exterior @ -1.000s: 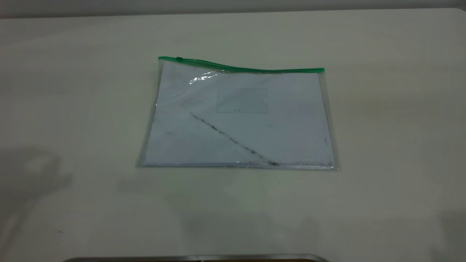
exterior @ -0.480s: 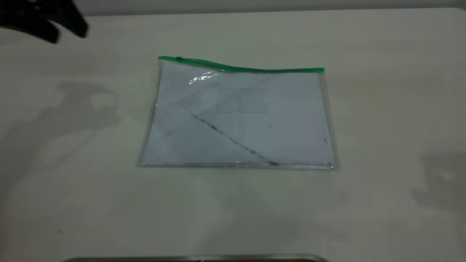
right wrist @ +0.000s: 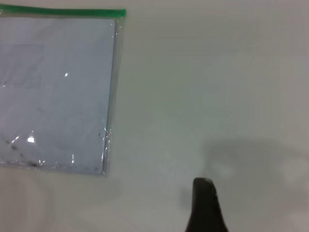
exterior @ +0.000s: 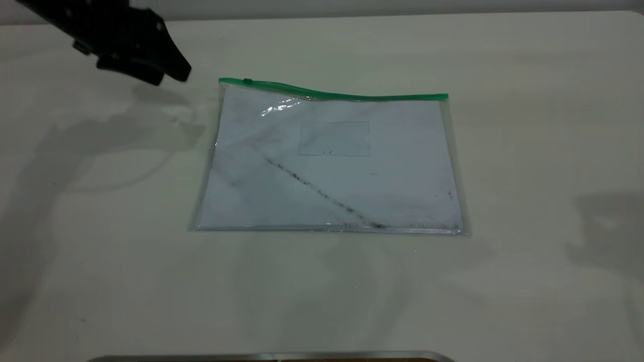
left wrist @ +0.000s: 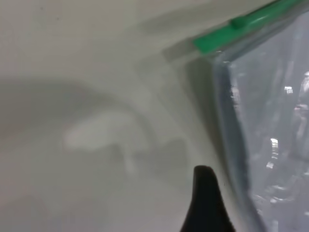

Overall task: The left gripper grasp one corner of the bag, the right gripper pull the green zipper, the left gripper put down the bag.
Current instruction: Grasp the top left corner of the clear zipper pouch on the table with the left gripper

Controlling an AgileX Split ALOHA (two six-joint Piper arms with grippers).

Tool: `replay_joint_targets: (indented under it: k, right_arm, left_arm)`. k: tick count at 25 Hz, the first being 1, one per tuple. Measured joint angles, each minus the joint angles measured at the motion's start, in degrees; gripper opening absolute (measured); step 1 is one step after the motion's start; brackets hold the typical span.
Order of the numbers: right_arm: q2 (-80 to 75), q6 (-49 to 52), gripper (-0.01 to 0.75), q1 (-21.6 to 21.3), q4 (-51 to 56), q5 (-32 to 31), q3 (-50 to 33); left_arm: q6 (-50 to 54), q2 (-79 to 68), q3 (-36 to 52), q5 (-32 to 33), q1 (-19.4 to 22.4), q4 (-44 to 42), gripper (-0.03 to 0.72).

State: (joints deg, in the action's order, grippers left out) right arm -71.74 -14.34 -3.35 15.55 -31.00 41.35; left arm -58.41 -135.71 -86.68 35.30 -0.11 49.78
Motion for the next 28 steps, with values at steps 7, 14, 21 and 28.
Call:
replay_joint_targets:
  k: [7,14,21,28]
  right_arm:
    - [0.0,-0.1,0.576,0.0,0.2,0.1,0.0]
    - [0.0,-0.1,0.576,0.0,0.2,0.1,0.0]
    - [0.0,-0.1,0.576,0.0,0.3,0.1,0.0]
    - [0.0,-0.1,0.576,0.0,0.4,0.1,0.0]
  left_arm:
    - [-4.7,-6.3,-3.6,0.2,-1.8,3.3,0.590]
    - [-11.4,-8.7,-4.1,-0.8,-2.8,10.4,0.590]
    - [-14.6,-11.2,-5.7,-2.7,-4.1,13.5,0.590]
    - [-15.1,-13.7,-8.1,-2.4,-5.2,14.8,0.589]
